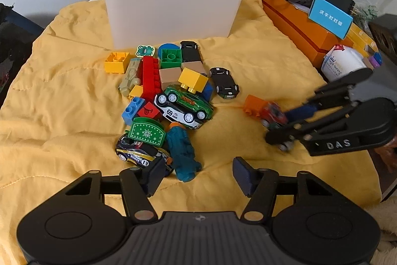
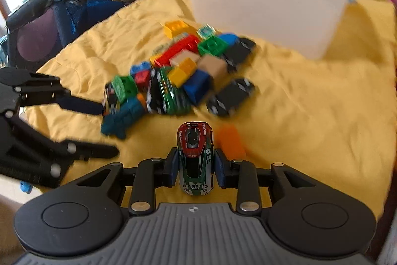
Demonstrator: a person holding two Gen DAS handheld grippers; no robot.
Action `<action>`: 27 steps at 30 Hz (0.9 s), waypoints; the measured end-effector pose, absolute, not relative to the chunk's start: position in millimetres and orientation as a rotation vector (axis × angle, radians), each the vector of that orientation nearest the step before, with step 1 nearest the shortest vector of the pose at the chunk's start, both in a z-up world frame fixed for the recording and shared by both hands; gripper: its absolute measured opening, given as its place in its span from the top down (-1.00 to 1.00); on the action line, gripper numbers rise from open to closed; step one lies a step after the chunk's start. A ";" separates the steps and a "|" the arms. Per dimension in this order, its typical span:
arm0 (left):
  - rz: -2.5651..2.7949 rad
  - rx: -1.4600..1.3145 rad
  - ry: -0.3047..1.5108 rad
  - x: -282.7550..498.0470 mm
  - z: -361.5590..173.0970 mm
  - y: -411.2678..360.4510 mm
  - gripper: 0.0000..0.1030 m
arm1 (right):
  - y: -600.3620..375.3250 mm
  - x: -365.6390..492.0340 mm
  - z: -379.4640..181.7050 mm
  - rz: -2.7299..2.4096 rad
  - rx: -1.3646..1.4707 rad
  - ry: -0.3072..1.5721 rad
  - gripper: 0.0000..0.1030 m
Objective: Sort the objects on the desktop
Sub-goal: 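Grasp the green-and-red race car with the right tool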
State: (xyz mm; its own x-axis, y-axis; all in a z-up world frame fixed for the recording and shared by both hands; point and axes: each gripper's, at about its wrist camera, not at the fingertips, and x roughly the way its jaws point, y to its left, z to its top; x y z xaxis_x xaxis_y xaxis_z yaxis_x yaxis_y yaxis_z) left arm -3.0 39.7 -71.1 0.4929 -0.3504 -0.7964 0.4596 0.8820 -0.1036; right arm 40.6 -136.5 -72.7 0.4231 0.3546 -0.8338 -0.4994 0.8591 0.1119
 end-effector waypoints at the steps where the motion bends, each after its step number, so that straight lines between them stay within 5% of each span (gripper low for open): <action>1: -0.492 0.129 0.931 -2.8 -70.6 39.5 -0.25 | -140.2 38.0 -72.7 0.525 -0.160 1.018 0.36; 14: -0.516 0.190 0.908 12.6 -68.8 21.4 -0.14 | -136.0 26.7 -83.3 0.482 -0.192 1.060 0.32; 27: -0.410 0.165 0.953 47.6 -77.4 -8.0 -0.26 | -144.3 18.7 -84.5 0.466 -0.152 1.032 0.29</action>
State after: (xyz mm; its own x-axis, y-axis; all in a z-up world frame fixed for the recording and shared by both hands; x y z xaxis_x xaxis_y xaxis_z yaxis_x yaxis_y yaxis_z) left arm 47.6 -8.0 -77.4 0.5093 -0.2668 -0.8182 0.4105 0.9109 -0.0416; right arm 18.7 -144.3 -84.5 0.4259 0.3009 -0.8533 -0.4416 0.8922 0.0942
